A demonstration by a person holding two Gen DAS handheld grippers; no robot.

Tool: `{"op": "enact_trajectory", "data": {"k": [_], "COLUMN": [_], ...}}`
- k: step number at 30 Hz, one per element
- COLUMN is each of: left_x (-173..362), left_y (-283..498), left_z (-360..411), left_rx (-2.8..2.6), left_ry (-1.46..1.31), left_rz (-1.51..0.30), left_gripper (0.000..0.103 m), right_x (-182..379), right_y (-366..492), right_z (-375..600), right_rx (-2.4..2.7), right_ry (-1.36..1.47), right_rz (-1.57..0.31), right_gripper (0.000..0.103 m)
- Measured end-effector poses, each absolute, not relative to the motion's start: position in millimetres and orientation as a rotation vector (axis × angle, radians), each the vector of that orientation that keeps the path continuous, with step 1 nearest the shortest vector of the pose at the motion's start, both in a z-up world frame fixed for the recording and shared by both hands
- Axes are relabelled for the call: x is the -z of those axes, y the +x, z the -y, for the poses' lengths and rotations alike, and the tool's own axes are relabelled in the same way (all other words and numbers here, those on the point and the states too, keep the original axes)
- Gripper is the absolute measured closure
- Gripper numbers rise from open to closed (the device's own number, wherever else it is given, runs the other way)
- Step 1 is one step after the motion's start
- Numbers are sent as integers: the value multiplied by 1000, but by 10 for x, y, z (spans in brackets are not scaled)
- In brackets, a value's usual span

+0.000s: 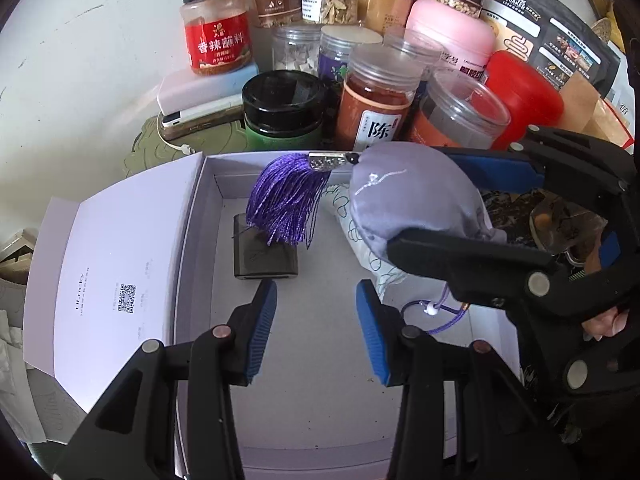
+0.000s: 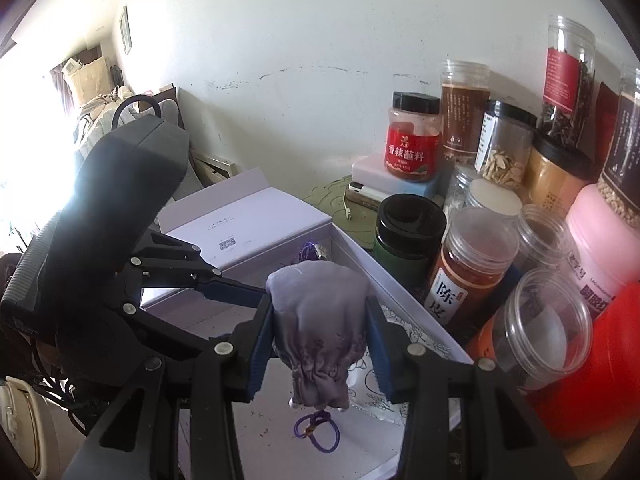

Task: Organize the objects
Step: 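Lower the purple pouch into the white box and open the right gripper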

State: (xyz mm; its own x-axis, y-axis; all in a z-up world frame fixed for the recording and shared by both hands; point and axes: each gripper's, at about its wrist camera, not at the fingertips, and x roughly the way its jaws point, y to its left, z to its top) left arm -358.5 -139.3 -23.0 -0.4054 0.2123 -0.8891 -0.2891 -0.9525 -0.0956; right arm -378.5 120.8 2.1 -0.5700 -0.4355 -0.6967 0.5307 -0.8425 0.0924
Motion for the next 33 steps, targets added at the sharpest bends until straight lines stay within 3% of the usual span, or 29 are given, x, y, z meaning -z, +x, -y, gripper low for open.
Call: {"op": "enact_trajectory", "data": {"k": [19, 27, 33], "left_x": [774, 715, 513], "left_y": [-3784, -3731, -3648], "left_z": [1300, 1283, 1244], "left_rx": [-2287, -2300, -2323], "left_ry": [-1643, -1639, -1611], "left_rz": [-98, -100, -110], "left_gripper": [62, 49, 48], "right_x": [444, 404, 216], "right_y": [-4067, -4039, -3967], "right_z": [-1146, -1208, -1240], "right_rx": [2304, 2332, 2362], "right_ry": [1157, 1180, 1159], "right_rz": [-150, -139, -139], "right_gripper": [57, 43, 38]}}
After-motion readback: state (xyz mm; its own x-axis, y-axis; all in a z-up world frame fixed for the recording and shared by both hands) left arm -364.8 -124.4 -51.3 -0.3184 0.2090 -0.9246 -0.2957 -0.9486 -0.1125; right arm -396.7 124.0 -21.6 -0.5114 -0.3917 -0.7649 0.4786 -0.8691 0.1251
